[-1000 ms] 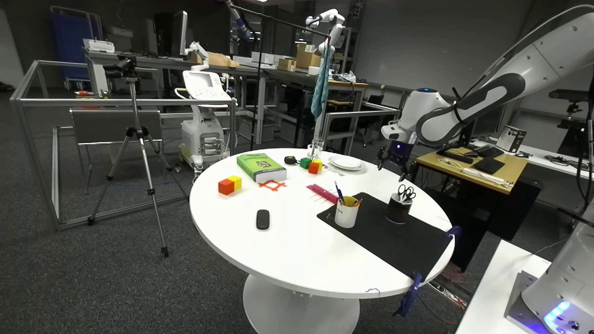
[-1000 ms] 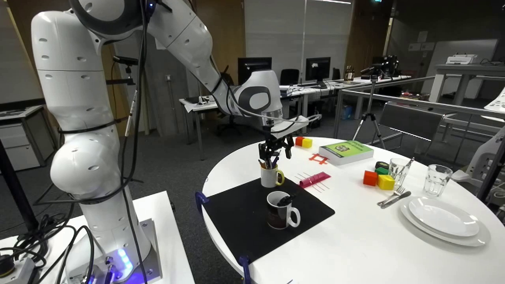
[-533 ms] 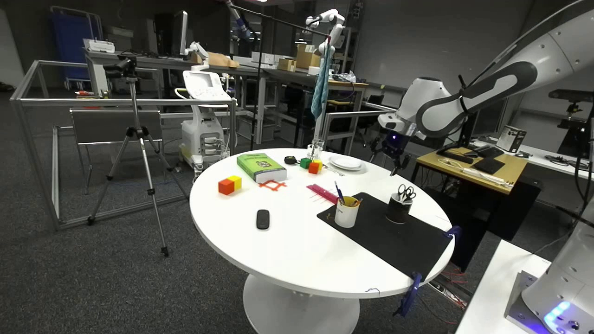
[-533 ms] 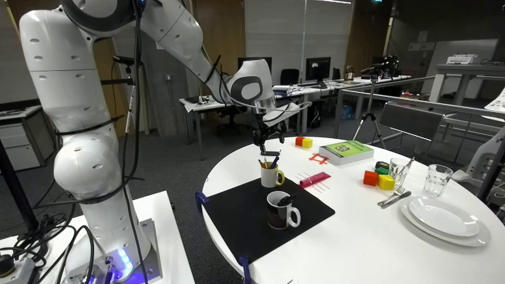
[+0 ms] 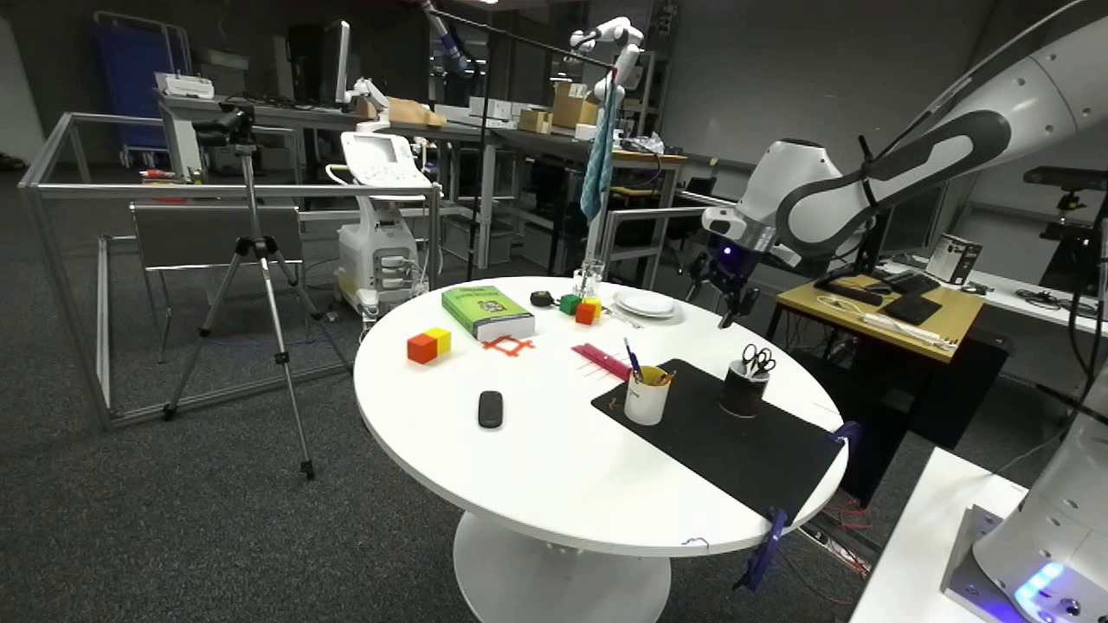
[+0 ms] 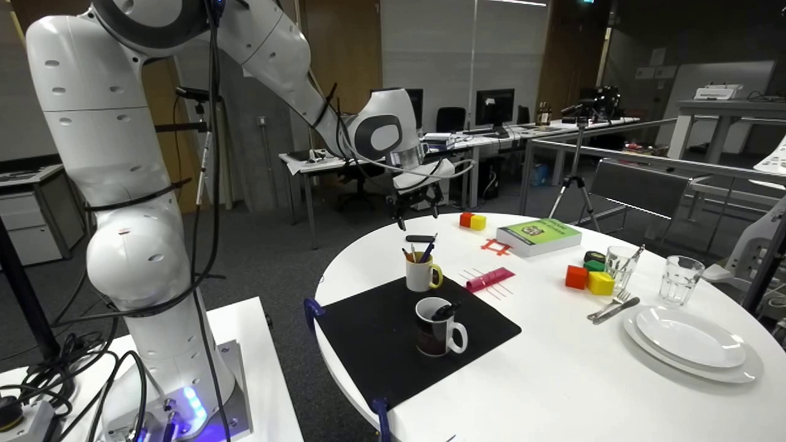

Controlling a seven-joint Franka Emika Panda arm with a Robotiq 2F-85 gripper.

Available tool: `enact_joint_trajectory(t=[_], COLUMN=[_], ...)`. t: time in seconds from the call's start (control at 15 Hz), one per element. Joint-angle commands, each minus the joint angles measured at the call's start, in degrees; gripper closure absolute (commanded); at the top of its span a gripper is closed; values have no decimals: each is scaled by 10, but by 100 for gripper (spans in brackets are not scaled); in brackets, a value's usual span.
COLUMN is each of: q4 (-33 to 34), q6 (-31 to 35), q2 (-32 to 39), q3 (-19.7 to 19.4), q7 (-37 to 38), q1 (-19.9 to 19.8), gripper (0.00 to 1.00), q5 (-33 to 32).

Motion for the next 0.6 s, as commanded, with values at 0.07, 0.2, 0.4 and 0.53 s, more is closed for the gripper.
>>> enact_joint_trajectory(t=[0.07, 0.2, 0.4, 0.53], q4=[-9, -6, -4, -4], q6=[37, 47, 63, 71], q2=[-15, -11, -8, -8], q3=[1, 1, 1, 0], q7=[139, 210, 323, 386], q1=[5, 5, 6, 6], gripper=[0, 0, 0, 0], q5=[0, -8, -26, -35])
